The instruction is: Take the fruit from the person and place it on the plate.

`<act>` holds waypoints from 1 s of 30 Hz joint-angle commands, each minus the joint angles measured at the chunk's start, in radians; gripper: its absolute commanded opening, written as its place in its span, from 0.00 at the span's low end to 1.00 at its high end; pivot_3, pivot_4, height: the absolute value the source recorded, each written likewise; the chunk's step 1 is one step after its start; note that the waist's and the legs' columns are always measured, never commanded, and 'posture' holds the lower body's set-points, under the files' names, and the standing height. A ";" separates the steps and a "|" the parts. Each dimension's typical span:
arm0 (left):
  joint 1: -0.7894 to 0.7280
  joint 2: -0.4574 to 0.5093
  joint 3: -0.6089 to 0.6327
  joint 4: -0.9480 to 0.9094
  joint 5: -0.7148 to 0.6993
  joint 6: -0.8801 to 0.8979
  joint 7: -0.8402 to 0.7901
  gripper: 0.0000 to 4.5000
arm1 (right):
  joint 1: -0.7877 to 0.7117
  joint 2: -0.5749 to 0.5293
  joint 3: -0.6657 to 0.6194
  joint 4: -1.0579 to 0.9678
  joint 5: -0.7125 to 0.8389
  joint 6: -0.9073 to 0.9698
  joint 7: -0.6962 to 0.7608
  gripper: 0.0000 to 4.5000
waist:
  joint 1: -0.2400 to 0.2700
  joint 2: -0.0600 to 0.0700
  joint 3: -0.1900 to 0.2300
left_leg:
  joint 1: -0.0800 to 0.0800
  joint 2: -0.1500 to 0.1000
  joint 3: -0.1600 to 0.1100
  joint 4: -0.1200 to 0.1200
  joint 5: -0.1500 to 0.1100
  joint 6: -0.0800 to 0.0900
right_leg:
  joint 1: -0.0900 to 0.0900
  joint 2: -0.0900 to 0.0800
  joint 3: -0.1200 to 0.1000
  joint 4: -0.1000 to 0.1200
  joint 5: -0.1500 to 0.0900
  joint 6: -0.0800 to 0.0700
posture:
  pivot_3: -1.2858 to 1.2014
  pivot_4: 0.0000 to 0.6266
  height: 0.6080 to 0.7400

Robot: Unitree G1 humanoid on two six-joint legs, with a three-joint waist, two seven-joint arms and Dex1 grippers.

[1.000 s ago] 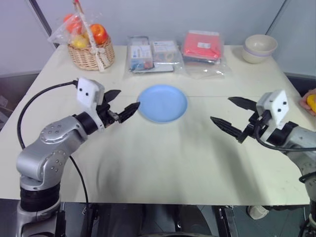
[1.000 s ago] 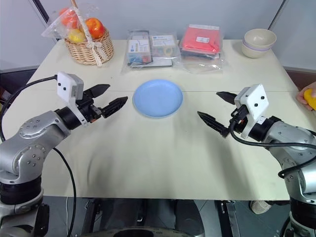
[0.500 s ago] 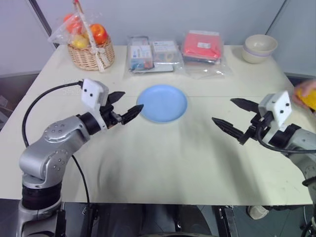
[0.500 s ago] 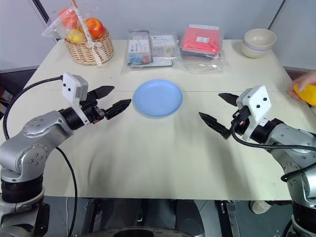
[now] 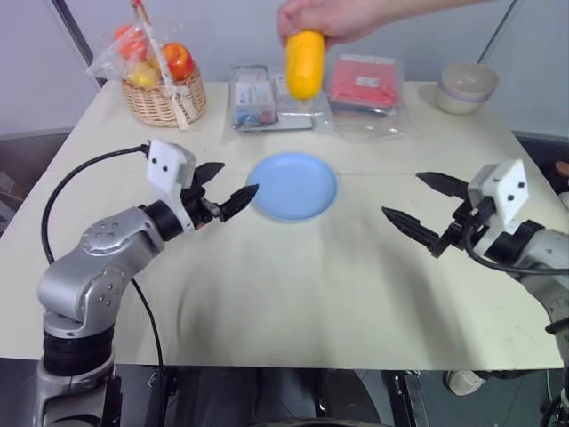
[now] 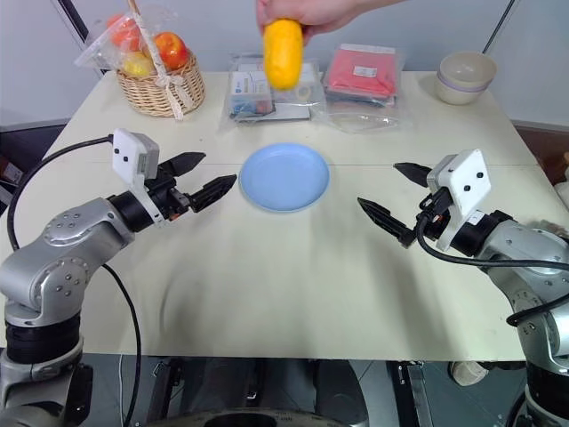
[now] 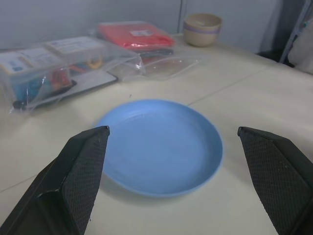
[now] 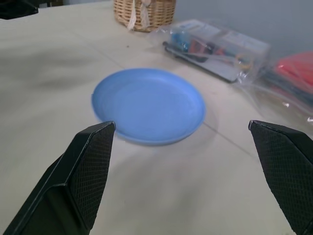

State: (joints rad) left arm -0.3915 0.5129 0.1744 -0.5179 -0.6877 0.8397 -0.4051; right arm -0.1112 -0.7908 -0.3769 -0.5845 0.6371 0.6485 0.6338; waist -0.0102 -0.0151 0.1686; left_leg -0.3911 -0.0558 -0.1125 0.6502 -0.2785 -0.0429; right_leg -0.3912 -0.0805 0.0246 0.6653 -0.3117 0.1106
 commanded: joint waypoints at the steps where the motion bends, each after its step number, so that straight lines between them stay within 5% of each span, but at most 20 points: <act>1: -0.051 -0.044 0.041 0.004 -0.022 -0.027 0.051 0.97 | -0.028 0.002 -0.001 -0.014 0.013 -0.006 -0.009 1.00 | 0.000 0.000 0.000 | 0.000 0.000 0.000 0.000 0.000 0.000 | 0.000 0.000 0.000 0.000 0.000 0.000 | 0.52 0.24 1.00; 12: -0.274 -0.200 0.043 0.145 -0.059 -0.063 0.139 0.97 | -0.077 0.003 0.044 0.018 -0.003 -0.024 -0.010 1.00 | 0.001 -0.001 0.000 | 0.000 0.000 0.000 0.000 0.001 -0.001 | 0.000 0.000 0.000 0.000 0.000 0.000 | 0.52 0.24 1.00; 30: -0.497 -0.308 -0.066 0.584 0.193 -0.387 0.057 0.97 | -0.059 0.007 0.026 -0.004 -0.023 -0.034 -0.031 1.00 | 0.001 -0.001 0.001 | 0.000 -0.001 0.001 0.001 0.002 -0.004 | 0.000 0.000 0.000 0.000 0.000 0.000 | 0.52 0.24 1.00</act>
State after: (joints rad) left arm -0.8563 0.2088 0.1057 0.0693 -0.5081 0.4887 -0.3376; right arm -0.1682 -0.7833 -0.3210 -0.5497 0.6115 0.6302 0.6113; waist -0.0091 -0.0160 0.1691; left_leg -0.3916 -0.0565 -0.1121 0.6507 -0.2761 -0.0469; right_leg -0.3915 -0.0805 0.0242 0.6651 -0.3116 0.1108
